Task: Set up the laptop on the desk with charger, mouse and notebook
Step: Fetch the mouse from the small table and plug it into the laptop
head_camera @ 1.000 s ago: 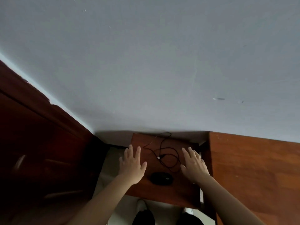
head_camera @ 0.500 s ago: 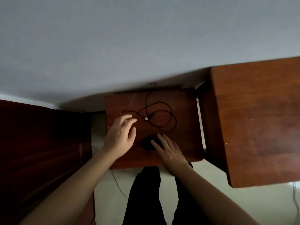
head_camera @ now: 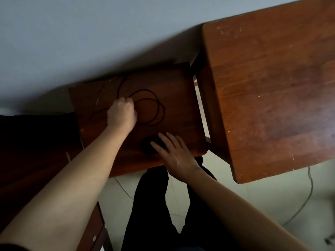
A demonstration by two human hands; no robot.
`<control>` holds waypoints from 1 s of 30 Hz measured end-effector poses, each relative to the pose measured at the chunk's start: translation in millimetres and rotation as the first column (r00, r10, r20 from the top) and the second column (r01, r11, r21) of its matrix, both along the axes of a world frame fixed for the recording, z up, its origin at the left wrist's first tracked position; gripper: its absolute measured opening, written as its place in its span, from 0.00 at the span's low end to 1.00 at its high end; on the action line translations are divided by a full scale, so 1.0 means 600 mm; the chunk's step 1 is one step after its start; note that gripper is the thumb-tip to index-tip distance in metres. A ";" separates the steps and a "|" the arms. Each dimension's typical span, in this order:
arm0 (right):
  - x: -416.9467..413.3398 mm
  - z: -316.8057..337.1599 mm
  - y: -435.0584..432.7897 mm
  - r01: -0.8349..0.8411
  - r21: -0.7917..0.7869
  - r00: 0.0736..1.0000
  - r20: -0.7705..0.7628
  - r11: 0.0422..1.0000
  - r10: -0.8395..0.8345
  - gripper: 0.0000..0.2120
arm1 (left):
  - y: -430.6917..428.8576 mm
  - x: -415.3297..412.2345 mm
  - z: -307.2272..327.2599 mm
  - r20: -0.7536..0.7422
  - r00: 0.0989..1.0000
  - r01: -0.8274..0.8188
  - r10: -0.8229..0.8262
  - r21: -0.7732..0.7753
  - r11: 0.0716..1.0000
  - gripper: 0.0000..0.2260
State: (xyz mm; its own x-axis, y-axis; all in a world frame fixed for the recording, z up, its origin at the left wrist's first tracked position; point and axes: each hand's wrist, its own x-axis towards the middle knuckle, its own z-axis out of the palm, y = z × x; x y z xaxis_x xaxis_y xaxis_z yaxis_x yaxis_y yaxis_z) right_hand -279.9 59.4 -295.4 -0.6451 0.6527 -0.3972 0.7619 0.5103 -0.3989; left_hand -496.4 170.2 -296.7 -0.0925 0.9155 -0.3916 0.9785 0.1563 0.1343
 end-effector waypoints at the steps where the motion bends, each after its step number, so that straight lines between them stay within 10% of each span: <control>1: -0.001 -0.003 -0.001 0.000 0.008 1.000 0.011 1.000 0.000 0.39 | -0.012 -0.011 0.000 0.000 0.999 -0.043 0.043 0.002 0.999 0.07; 13: -0.035 0.002 0.038 -0.148 -0.022 0.977 0.153 0.989 0.150 0.44 | -0.146 -0.105 0.066 0.059 0.903 -0.428 0.426 0.021 0.904 0.07; 30: 0.139 0.391 0.013 0.292 0.485 0.946 -0.022 0.824 -0.323 0.38 | -0.047 0.031 0.449 0.589 0.778 -0.545 0.218 0.461 0.701 0.03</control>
State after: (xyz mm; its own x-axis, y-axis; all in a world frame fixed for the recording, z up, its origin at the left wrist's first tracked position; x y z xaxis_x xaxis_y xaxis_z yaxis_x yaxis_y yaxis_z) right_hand -196.5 67.4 -60.9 -0.3648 0.9309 -0.0166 0.9252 0.3604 -0.1185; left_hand -477.8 141.9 -27.5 -0.4485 0.8874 0.1071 0.6340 0.2313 0.7379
